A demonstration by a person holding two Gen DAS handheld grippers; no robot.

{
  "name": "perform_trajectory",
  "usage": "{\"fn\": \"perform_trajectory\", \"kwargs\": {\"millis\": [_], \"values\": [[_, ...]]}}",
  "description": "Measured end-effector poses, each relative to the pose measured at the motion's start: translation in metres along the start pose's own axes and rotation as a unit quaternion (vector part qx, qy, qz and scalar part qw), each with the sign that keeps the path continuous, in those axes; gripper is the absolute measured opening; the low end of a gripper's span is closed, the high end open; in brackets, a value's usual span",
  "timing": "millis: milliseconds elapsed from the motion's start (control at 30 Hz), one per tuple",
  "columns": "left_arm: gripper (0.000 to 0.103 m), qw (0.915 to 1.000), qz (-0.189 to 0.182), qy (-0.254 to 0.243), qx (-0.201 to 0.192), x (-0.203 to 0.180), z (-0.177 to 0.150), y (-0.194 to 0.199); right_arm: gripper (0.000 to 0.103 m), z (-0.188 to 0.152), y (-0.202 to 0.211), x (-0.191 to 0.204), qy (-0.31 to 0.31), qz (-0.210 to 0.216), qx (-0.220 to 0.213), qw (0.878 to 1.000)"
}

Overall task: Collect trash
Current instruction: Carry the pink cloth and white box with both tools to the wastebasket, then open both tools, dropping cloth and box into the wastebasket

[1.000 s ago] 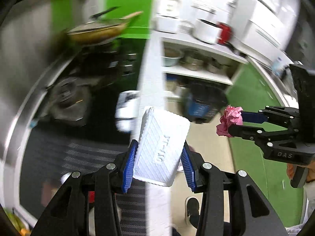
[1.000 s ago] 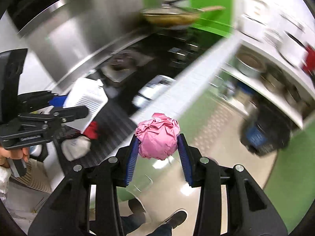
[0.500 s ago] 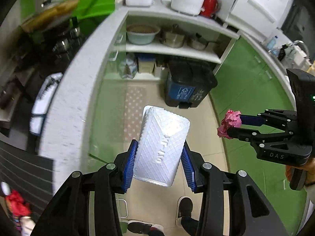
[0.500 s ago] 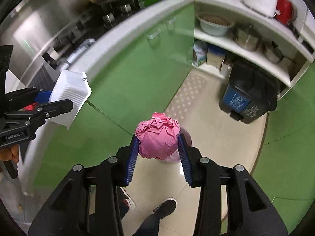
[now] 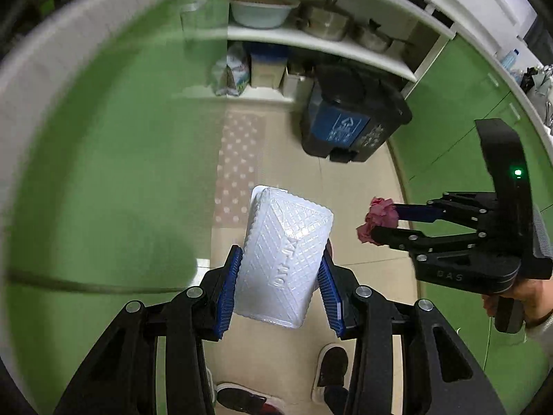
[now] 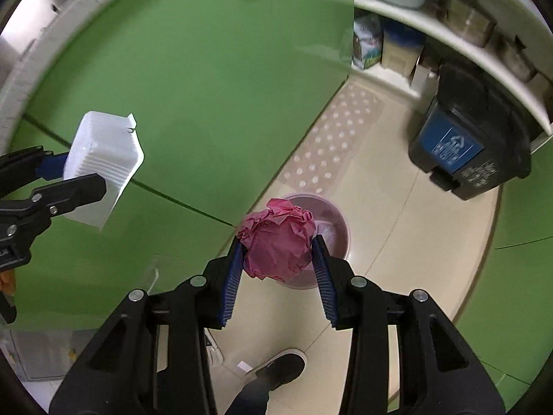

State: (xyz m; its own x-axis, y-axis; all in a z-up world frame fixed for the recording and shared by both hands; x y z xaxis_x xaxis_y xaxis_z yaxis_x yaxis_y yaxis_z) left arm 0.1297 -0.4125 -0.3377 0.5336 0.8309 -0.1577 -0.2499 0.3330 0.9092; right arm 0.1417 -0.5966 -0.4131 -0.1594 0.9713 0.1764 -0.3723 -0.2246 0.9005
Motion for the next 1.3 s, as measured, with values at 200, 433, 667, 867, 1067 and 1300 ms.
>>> {"fn": "perform_trajectory", "kwargs": {"millis": [200, 433, 667, 867, 1067, 1300], "values": [[0.042, 0.9997, -0.011, 0.0, 0.022, 0.009, -0.006, -0.052, 0.04, -0.007, -0.063, -0.014, -0.011, 0.007, 0.023, 1.0], [0.042, 0.9995, -0.013, -0.005, 0.027, 0.016, -0.005, -0.08, 0.076, -0.007, -0.1, -0.025, -0.017, 0.002, 0.027, 0.999], [0.042, 0.999, -0.018, -0.015, 0.039, 0.009, -0.004, -0.1, 0.098, -0.011, -0.098, -0.046, -0.035, -0.021, 0.027, 0.999], [0.043, 0.9979, -0.028, -0.029, 0.051, -0.007, 0.0, -0.115, 0.099, -0.02, -0.076, -0.068, -0.069, -0.056, 0.025, 0.996], [0.043, 0.9967, -0.04, -0.031, 0.062, -0.02, 0.005, -0.131, 0.099, -0.031, -0.058, -0.084, -0.081, -0.058, 0.018, 0.995], [0.097, 0.9976, -0.039, -0.032, 0.047, -0.031, 0.011, -0.143, 0.099, -0.04, -0.043, -0.103, -0.098, -0.06, 0.006, 0.993]]}}
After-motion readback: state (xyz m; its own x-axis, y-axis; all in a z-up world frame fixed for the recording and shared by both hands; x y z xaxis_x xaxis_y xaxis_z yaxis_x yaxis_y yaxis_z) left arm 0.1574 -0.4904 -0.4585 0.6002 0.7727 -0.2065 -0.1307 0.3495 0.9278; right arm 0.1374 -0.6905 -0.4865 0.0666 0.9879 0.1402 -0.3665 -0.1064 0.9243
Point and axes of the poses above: each gripper's, at about its wrist camera, not at the fingertips, and y roughly against the way its jaws point, x to its left, z to its top, the point moved 2 cm from there along -y, roughly the way its jaws point, and after that the axes turned 1 degree about z, right-handed, at the moved point
